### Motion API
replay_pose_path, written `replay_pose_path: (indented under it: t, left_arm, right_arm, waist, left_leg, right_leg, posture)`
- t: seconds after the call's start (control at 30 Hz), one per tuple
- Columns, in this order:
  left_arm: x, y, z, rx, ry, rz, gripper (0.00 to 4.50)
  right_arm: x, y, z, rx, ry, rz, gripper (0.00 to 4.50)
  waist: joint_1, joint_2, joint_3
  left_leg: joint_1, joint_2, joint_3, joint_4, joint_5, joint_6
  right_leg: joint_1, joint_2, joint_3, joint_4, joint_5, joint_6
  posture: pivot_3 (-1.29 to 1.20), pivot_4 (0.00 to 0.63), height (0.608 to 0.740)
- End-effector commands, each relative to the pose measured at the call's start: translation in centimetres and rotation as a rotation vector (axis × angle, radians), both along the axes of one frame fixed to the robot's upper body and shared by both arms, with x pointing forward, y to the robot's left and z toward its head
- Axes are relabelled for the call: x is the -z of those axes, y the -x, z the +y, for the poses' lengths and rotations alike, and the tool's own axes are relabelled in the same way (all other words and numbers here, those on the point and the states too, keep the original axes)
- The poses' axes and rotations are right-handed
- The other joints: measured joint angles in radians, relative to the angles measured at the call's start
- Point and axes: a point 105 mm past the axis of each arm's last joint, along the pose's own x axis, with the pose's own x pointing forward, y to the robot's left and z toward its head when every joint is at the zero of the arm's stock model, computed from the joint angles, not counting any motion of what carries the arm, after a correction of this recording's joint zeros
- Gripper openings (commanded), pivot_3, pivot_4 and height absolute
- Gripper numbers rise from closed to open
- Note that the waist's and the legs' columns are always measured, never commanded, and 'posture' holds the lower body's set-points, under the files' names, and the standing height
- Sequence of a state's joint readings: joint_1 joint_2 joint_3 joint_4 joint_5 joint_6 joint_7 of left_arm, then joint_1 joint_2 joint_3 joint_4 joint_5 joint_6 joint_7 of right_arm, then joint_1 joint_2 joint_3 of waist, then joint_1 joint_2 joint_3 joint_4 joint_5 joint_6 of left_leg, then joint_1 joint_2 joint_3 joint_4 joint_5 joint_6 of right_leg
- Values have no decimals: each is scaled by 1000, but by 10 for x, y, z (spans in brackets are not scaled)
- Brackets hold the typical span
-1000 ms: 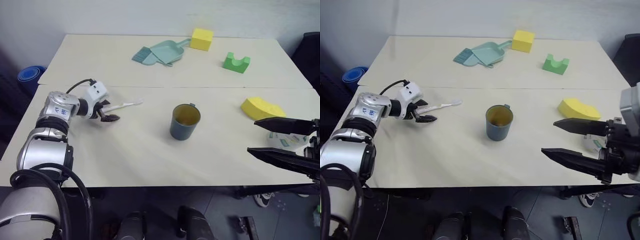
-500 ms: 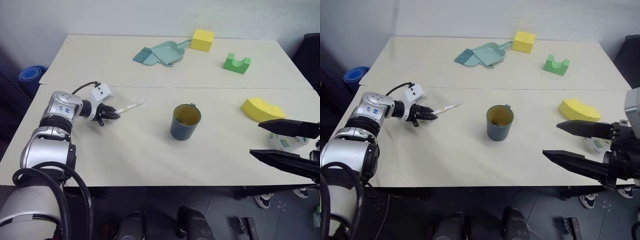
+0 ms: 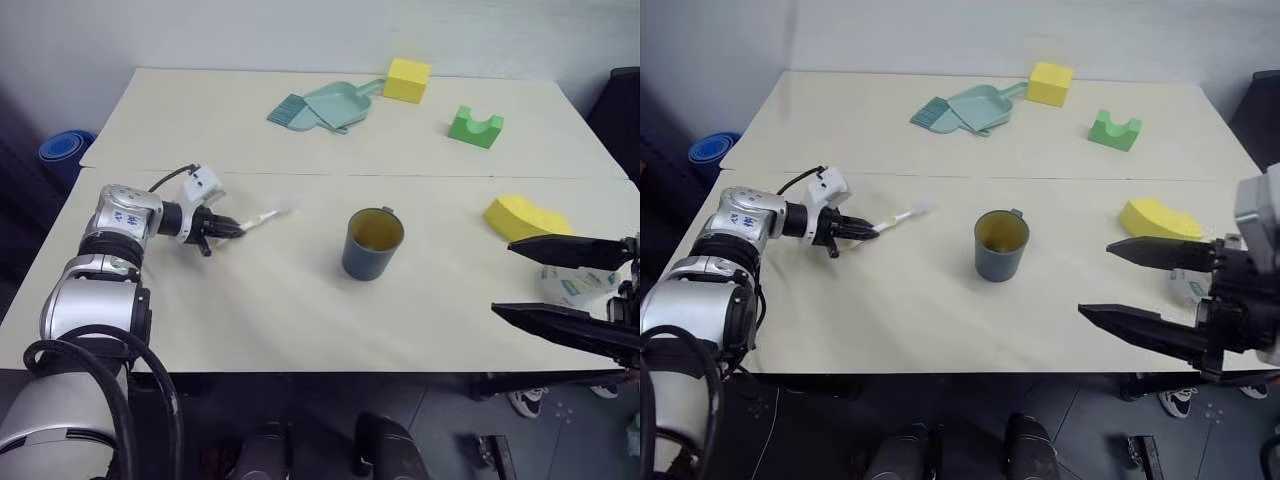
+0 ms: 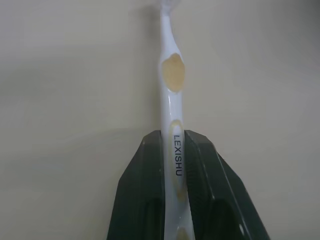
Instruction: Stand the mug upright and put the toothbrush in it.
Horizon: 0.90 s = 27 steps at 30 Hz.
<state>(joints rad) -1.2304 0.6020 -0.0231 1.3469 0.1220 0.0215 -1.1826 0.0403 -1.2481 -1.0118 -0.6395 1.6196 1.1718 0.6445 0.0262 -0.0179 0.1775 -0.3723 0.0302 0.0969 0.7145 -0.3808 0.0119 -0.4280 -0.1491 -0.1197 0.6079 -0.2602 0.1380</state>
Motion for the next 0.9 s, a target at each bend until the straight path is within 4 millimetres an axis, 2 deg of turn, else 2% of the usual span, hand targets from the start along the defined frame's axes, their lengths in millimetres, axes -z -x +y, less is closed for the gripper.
replay_pose_path:
  t: [0.03,0.1,0.23,0.33,0.43,0.53,0.6,0.9]
  left_arm:
    - [-49,-6,-26,63,239,-138,279]
    - [-68,-5,-42,121,346,-194,279]
    - [-106,-2,-89,179,610,-303,279]
    - [-116,11,-119,196,700,-348,279]
    - [-117,29,-152,219,763,-364,279]
    - [-113,44,-174,219,811,-363,279]
    - [-108,50,-184,215,823,-360,279]
    - [-80,67,-205,267,784,-345,279]
  right_arm:
    - [-12,-4,1,-5,2,-67,4469]
    - [-13,-7,0,-1,2,-76,4469]
    - [-11,-12,1,-5,17,-83,4469]
    - [-11,-14,3,-14,10,-88,4469]
    - [-12,-17,3,-10,6,-99,4469]
    - [-12,-19,3,-1,5,-104,4469]
    - [-12,-18,3,1,4,-105,4469]
    - [-13,-19,1,28,2,-115,4469]
  waist:
    - [0,0,0]
    - [4,0,0]
    - [3,-1,0]
    - [0,-1,0]
    - [-3,0,0]
    - [1,0,0]
    - [2,0,0]
    - [10,0,0]
  left_leg:
    - [0,0,0,0,0,0]
    - [-1,0,-1,1,0,0]
    - [-3,0,-3,3,0,1]
    - [-2,0,-3,3,-1,1]
    - [-1,0,-3,2,-1,1]
    - [-1,0,-2,2,-1,1]
    - [-1,0,-2,3,-1,1]
    - [0,0,-2,3,-1,1]
  right_leg:
    - [0,0,0,0,0,0]
    - [0,0,0,0,0,1]
    - [0,0,-1,0,1,1]
    - [0,-1,0,0,1,2]
    - [1,0,0,0,1,2]
    - [1,0,0,0,1,2]
    - [1,0,1,0,1,2]
    - [3,0,1,-2,2,1]
  posture:
    - [0,150,740]
    - [0,150,740]
    - [0,150,740]
    - [0,150,740]
    - [0,150,740]
    - [0,150,740]
    - [0,150,740]
    - [0,150,740]
